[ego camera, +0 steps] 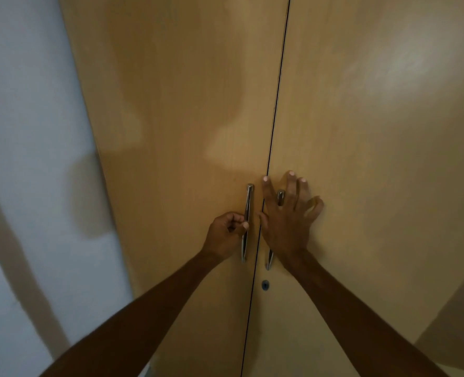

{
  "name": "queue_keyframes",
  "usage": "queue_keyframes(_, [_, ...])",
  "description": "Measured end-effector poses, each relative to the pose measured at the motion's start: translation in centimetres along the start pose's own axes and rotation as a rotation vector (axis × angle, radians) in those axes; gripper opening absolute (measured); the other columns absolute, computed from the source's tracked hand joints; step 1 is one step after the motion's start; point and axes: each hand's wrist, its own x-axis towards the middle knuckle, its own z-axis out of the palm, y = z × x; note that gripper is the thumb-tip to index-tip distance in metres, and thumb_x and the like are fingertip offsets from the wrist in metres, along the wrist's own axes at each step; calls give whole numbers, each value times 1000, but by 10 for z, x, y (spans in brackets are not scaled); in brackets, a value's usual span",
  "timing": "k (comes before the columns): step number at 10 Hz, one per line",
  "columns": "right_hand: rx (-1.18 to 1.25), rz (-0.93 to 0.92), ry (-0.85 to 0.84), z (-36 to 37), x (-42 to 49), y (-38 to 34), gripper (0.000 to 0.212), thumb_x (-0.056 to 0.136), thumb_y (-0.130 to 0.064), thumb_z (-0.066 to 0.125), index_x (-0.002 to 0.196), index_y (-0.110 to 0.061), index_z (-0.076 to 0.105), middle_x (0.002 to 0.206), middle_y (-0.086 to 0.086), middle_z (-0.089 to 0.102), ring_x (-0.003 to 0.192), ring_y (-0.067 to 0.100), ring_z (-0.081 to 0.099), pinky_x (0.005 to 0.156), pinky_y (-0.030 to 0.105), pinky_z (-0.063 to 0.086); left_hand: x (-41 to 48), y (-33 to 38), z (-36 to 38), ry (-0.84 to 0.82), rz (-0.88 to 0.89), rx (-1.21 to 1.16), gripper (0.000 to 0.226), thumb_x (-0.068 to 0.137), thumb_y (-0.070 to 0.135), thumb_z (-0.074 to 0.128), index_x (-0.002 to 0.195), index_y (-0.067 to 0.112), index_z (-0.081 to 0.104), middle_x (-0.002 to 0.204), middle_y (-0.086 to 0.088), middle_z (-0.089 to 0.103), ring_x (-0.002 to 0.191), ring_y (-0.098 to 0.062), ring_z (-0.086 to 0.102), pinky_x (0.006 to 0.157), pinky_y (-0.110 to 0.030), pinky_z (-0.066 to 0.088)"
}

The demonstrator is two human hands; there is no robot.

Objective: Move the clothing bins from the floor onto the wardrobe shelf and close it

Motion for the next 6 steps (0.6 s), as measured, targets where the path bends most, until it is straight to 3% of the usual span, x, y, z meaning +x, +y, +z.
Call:
queue_keyframes(1, [80, -62, -80, -5, -11, 3, 89, 79, -56, 59, 151, -32, 13, 159, 21, 9, 145, 43, 9, 107, 72, 14, -11, 1, -9, 23, 57, 82, 10, 90, 16, 65, 97, 15, 71, 88, 6, 70, 78, 3, 62, 74, -12, 47])
queue_keyframes(2, [277, -72, -119, -6, -32, 5, 84, 80, -55, 58, 151, -32, 19, 159, 19, 8, 146, 40, 5, 111, 68, 12, -33, -1, -26, 107, 53, 198, 10, 91, 25, 64, 99, 22, 69, 96, 12, 69, 86, 3, 62, 72, -13, 44])
queue_keyframes(3, [440, -54, -188, -8, -58, 2, 84, 80, -61, 54, 151, -33, 20, 158, 18, 0, 146, 38, 0, 113, 63, 14, -61, -10, -49, 169, 77, 380, 22, 90, 34, 63, 108, 22, 67, 109, 10, 66, 99, -6, 61, 76, -19, 45])
queue_keyframes(4, [528, -79, -286, -13, -86, -4, 85, 80, -68, 50, 151, -36, 15, 159, 14, -7, 147, 35, -5, 112, 63, 17, -102, -14, -71, 129, 106, 584, 37, 88, 44, 57, 120, 24, 61, 122, 8, 61, 110, -9, 57, 89, -28, 48])
queue_keyframes(6, [670, -207, -516, -37, -148, -29, 95, 74, -77, 48, 150, -43, 1, 159, 4, -18, 147, 29, -10, 113, 63, 12, -204, -15, -97, 68, 15, 948, 70, 86, 63, 41, 144, 25, 36, 154, -3, 35, 139, -21, 34, 110, -46, 34])
